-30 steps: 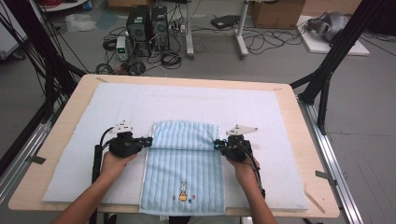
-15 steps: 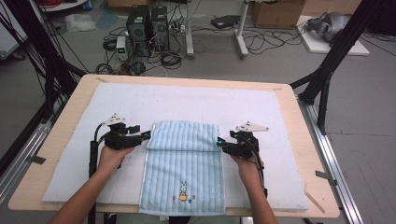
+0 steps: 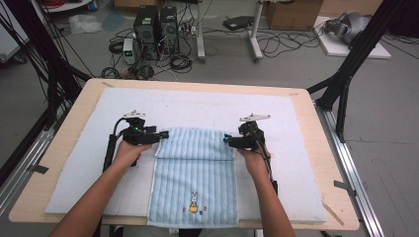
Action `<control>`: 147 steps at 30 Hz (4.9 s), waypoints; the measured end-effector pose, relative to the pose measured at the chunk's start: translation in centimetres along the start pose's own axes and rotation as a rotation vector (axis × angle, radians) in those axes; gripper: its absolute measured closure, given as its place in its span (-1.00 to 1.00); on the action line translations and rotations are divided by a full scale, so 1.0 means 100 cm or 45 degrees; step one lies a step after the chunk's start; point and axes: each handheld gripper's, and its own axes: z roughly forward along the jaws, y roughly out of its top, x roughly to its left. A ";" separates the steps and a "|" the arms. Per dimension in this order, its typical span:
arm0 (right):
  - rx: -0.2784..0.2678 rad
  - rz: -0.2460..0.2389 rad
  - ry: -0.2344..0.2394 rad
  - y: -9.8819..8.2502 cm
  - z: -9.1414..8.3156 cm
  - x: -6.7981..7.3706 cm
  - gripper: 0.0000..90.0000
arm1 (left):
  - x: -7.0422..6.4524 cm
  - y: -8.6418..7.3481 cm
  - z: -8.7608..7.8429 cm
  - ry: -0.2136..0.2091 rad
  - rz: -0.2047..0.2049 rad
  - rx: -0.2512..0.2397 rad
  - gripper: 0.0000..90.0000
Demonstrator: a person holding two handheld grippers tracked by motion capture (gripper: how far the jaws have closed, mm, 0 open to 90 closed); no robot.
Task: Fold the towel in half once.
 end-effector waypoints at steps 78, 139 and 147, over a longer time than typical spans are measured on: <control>-0.045 -0.041 0.020 -0.055 -0.036 0.026 0.44 | -0.012 -0.036 -0.036 -0.012 0.024 -0.008 0.39; -0.069 -0.179 -0.120 0.018 0.016 -0.002 0.90 | 0.009 0.027 0.013 0.080 0.163 -0.202 0.93; -0.069 -0.131 -0.160 0.034 0.030 -0.017 0.89 | 0.011 0.040 0.026 0.100 0.170 -0.217 0.93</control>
